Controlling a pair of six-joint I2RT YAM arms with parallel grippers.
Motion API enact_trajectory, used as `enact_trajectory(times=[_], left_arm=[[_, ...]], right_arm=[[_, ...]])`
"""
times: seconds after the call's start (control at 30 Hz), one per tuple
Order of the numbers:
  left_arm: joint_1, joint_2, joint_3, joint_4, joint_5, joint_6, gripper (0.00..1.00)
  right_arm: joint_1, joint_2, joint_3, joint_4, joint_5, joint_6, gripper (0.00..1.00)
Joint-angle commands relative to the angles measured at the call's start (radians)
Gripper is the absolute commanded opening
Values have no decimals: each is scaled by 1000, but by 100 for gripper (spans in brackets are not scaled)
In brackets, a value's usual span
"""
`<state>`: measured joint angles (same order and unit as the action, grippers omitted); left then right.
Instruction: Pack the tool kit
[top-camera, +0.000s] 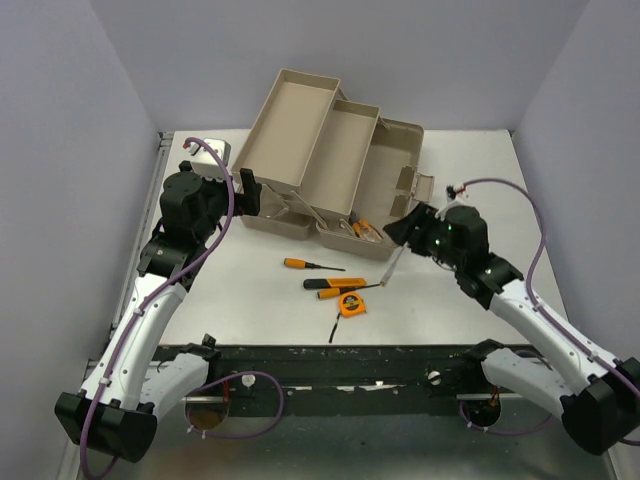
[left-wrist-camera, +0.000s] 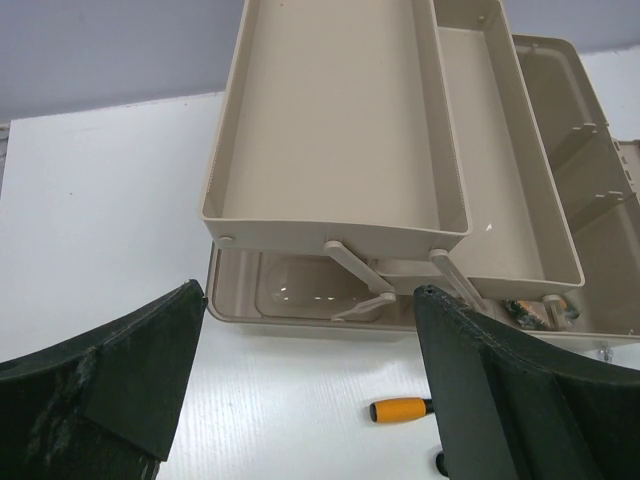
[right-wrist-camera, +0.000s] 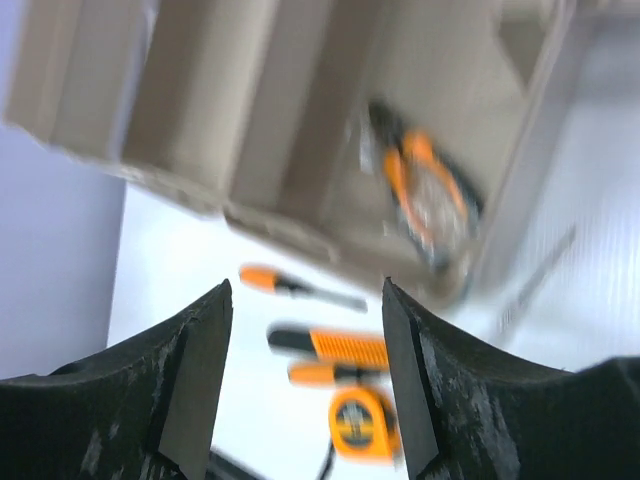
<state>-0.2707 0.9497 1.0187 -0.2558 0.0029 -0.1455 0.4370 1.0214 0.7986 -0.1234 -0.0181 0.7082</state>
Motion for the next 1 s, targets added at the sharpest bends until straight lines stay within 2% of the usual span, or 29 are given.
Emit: enact_trajectory(times=[0.0, 0.07, 0.17, 0.33, 0.5, 0.7, 0.83, 0.97], left_arm=[[-4, -14, -6, 12, -17, -3, 99], [-4, -16, -8, 18, -15, -3, 99], [-4, -17, -11, 21, -18, -5, 99], [-4, -14, -15, 26, -18, -3, 99], [-4, -8, -17, 27, -26, 0, 99], [-4, -8, -17, 24, -35, 3, 99], [-4, -9, -19, 27, -43, 7, 99], [-4, -11, -20, 26, -47, 11, 99]], right_arm=[[107, -154, -203, -79, 13, 181, 68], [143, -208, -260, -140, 104, 206, 67], [155, -201, -303, -209, 161, 215, 58], [207, -19, -242, -314, 253, 226, 54], [232, 100, -196, -271, 331, 244, 48], [296, 252, -119, -309, 434, 335, 42], [335, 325, -105, -254, 469, 372, 42], [344, 430, -29, -338, 517, 419, 42]])
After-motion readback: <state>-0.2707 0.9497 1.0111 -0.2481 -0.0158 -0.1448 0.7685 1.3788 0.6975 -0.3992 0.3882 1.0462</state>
